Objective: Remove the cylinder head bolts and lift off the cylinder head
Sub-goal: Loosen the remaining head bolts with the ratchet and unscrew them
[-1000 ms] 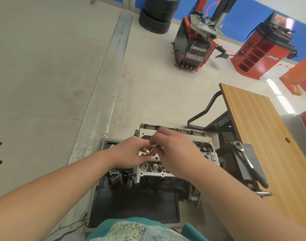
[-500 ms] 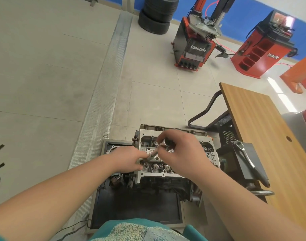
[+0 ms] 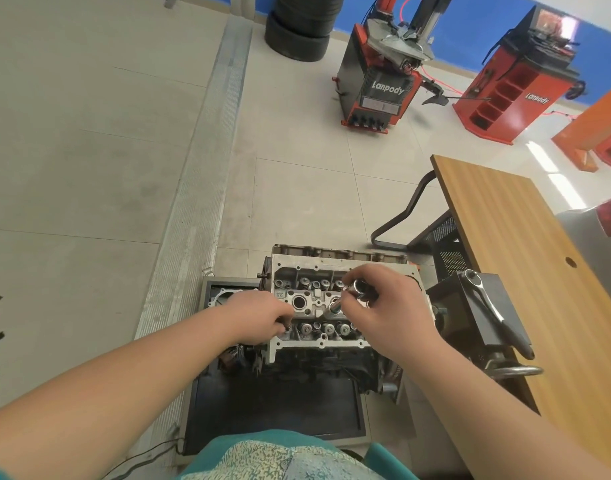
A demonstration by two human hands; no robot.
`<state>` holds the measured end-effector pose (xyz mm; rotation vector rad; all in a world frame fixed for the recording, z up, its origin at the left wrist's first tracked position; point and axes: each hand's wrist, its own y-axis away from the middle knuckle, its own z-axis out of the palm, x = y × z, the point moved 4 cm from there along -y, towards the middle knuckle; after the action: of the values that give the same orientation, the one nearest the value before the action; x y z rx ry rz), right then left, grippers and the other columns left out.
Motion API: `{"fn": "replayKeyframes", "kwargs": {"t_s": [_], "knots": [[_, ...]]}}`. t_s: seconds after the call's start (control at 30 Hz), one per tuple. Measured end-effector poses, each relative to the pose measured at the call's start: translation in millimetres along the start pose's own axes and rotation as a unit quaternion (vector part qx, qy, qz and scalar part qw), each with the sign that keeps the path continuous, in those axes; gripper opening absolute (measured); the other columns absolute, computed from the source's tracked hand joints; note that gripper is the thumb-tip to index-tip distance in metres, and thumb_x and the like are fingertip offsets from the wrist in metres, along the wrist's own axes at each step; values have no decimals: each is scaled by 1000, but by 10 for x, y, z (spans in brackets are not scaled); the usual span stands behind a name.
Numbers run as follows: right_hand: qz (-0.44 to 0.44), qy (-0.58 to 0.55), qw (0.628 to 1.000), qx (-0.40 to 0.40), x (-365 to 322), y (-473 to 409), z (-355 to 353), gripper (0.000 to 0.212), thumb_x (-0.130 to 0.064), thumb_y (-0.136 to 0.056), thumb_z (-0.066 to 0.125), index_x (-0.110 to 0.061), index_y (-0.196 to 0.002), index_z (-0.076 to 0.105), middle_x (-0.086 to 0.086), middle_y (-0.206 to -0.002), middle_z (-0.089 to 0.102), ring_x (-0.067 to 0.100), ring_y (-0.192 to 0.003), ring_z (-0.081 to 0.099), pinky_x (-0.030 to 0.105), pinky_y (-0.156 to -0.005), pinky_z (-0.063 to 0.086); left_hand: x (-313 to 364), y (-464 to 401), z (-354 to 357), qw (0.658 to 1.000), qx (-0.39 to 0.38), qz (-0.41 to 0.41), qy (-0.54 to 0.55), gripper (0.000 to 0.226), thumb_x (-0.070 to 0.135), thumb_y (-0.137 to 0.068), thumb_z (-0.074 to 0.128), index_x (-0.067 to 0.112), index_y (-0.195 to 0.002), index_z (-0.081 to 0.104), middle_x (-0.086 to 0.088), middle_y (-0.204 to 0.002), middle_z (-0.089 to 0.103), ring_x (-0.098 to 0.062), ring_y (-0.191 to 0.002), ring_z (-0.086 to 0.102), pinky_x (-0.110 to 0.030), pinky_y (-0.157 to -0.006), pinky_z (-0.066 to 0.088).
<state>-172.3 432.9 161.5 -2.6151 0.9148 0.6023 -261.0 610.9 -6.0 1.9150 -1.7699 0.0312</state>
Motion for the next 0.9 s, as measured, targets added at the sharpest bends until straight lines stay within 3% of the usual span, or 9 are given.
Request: {"fn": "replayKeyframes", "kwargs": {"t_s": [0.17,0.3,0.4,0.5,0.57,0.67,0.73,0.8,0.9], "knots": [[6,25,999,-38,146,30,144,13,-32,-90,67,-32,-102,70,-24,-84,60,1,-81,59,15,-66,40,-51,33,46,999,20,-7,34,13,45,-102,60,41,-114,56,17,-91,63,-10,-86,60,-30,-64,43],[8,30,999,-27,191,-4,182,12,-32,-93,67,-30,-105,70,-23,-84,59,-2,-76,57,18,-66,43,11,57,10,996,66,-24,53,19,45,-103,59,39,-120,54,19,-92,58,-11,-85,60,-31,-64,44],[2,48,999,-14,202,-23,176,8,-33,-92,70,-27,-98,70,-24,-71,51,-4,-65,51,15,-60,35,144,28,-116,976,117,-19,181,25,46,-102,62,44,-127,60,23,-105,59,-3,-95,60,-25,-77,48],[22,54,998,-10,241,-34,184,11,-36,-91,70,-25,-95,70,-22,-65,49,-3,-59,49,18,-57,33,397,-45,-254,951,92,30,293,35,42,-102,65,57,-133,58,30,-126,60,8,-103,61,-21,-92,49],[38,70,997,-15,264,-56,205,15,-41,-91,68,-26,-93,69,-18,-64,54,1,-58,51,25,-56,40,573,-115,-285,945,67,43,317,30,39,-102,66,65,-117,59,28,-119,67,8,-95,65,-26,-88,54],[62,90,994,-16,295,-84,196,22,-48,-92,65,-27,-87,63,-12,-58,55,5,-54,52,29,-54,43,708,-195,-285,935,88,40,340,41,31,-103,67,70,-94,58,18,-111,76,-1,-103,69,-36,-95,58],[65,85,994,-17,321,-77,192,25,-50,-94,64,-25,-88,63,-9,-58,57,11,-57,55,31,-55,44,725,-211,-286,934,102,49,339,48,27,-104,66,73,-92,57,23,-108,75,5,-103,68,-29,-92,55],[52,62,996,-29,325,-52,217,27,-50,-97,63,-23,-94,64,-9,-65,60,17,-65,58,34,-61,48,726,-179,-296,932,114,56,338,50,24,-103,66,72,-93,57,34,-102,71,13,-99,65,-13,-83,48],[-16,22,996,-86,261,-36,267,22,-44,-101,60,-22,-105,61,-8,-80,63,18,-73,59,36,-66,49,730,-63,-264,919,160,36,358,51,18,-98,67,68,-91,60,40,-98,67,12,-94,64,-4,-77,44]]}}
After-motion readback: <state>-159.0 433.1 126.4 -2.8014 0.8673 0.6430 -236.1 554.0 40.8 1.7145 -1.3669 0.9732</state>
